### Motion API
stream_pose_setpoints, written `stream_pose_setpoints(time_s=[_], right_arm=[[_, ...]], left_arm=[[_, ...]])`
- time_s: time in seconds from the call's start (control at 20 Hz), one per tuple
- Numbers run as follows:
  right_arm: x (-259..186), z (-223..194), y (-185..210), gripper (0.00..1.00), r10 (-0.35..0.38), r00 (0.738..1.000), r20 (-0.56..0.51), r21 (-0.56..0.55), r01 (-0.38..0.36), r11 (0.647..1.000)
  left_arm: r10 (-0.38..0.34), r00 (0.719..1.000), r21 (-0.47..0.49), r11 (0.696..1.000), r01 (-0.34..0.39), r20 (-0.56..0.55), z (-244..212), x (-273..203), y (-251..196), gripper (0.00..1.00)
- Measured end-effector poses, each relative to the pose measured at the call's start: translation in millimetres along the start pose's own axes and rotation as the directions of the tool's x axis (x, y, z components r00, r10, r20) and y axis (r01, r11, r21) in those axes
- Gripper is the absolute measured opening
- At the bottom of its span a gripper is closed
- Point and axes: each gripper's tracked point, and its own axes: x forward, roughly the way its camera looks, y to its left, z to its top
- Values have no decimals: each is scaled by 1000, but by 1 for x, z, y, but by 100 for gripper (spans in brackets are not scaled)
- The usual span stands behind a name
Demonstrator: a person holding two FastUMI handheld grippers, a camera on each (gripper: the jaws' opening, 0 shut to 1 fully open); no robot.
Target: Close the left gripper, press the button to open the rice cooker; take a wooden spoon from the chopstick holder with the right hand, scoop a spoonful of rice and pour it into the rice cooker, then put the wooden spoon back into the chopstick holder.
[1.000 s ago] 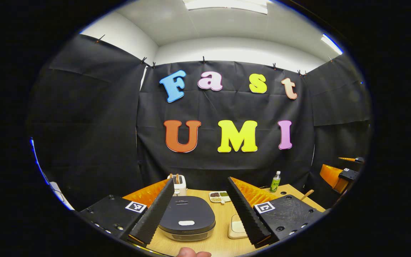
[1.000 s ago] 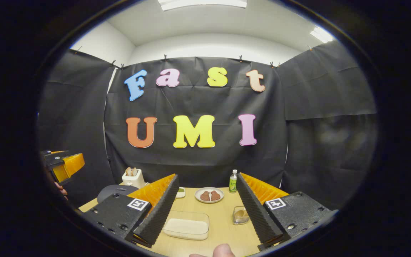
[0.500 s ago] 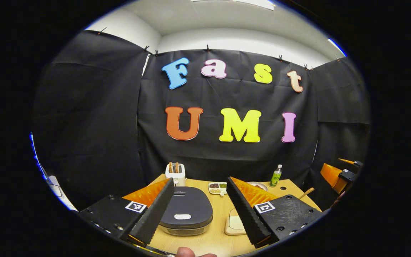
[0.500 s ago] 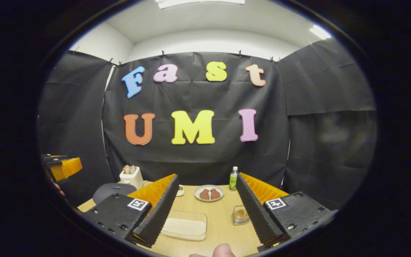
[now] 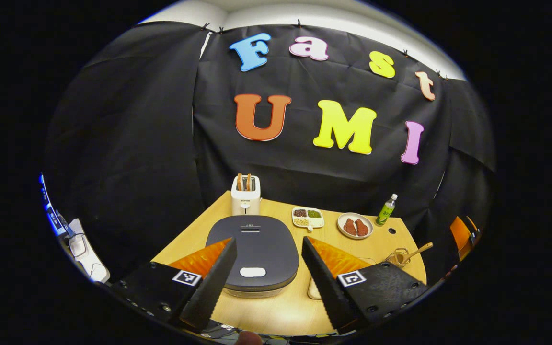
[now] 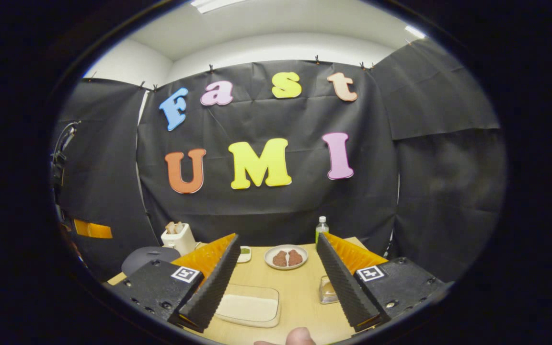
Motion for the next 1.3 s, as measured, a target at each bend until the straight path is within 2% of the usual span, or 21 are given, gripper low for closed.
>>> stream_pose_setpoints(time_s=[0.05,0.1,0.15,0.2,0.25,0.3,0.35,0.45,0.5,0.55,0.6,0.65,0.7,0.75,0.95,1.0,1.05,1.15,1.2,1.3], right_arm=[[4,-2,-4,100,4,1000,-7,1,-4,1000],[7,-4,-8,100,8,1000,-12,2,-8,1000],[10,-5,-11,100,12,1000,-17,3,-12,1000],[12,-7,-14,100,17,1000,-20,2,-17,1000],[14,-8,-17,100,20,1000,-22,1,-20,1000],[16,-10,-20,100,23,999,-25,0,-23,1000],[18,-12,-22,100,25,999,-31,0,-25,1000],[21,-18,-28,100,28,999,-45,5,-28,1000],[23,-20,-31,100,29,998,-50,10,-29,1000],[24,-21,-33,100,30,998,-54,13,-30,999],[26,-22,-36,100,31,998,-58,15,-30,999],[27,-23,-38,100,32,998,-60,16,-31,999],[29,-23,-40,100,30,998,-60,17,-29,999],[30,-23,-42,100,27,998,-62,19,-26,999],[34,-29,-47,99,26,997,-76,37,-24,999],[35,-30,-48,99,24,997,-77,37,-21,999],[35,-32,-50,100,19,997,-80,39,-16,999],[37,-37,-53,100,16,996,-90,47,-11,999],[38,-38,-54,100,14,996,-94,51,-10,999],[39,-41,-54,100,13,995,-100,55,-7,998]], left_arm=[[1,999,6,1000,-1,-34,-6,8,0,78],[8,998,12,1000,-7,-65,-13,13,0,73],[11,995,10,1000,-10,-103,-20,19,1,62],[22,991,10,1000,-21,-135,-27,25,2,57],[30,985,8,1000,-29,-167,-33,30,5,45],[31,981,0,1000,-31,-192,-39,34,5,37],[21,974,-18,1000,-26,-227,-45,39,4,18],[-29,951,-68,998,8,-308,-60,43,-3,0],[-45,940,-91,996,15,-337,-73,59,-3,2],[-58,928,-109,994,19,-367,-73,54,-3,8],[-62,917,-112,993,19,-393,-80,61,-1,0],[-56,912,-108,994,13,-406,-84,64,5,0],[-44,907,-104,995,0,-420,-87,70,10,8],[-37,902,-109,994,-11,-431,-89,76,13,0],[-29,870,-131,990,-41,-492,-108,86,21,0],[-15,865,-126,990,-56,-502,-111,86,27,8],[-14,859,-133,989,-63,-511,-115,87,30,0],[-25,847,-151,986,-65,-531,-122,85,28,0],[-32,854,-151,987,-55,-519,-118,83,30,0],[-47,845,-170,984,-53,-532,-126,85,30,0]])
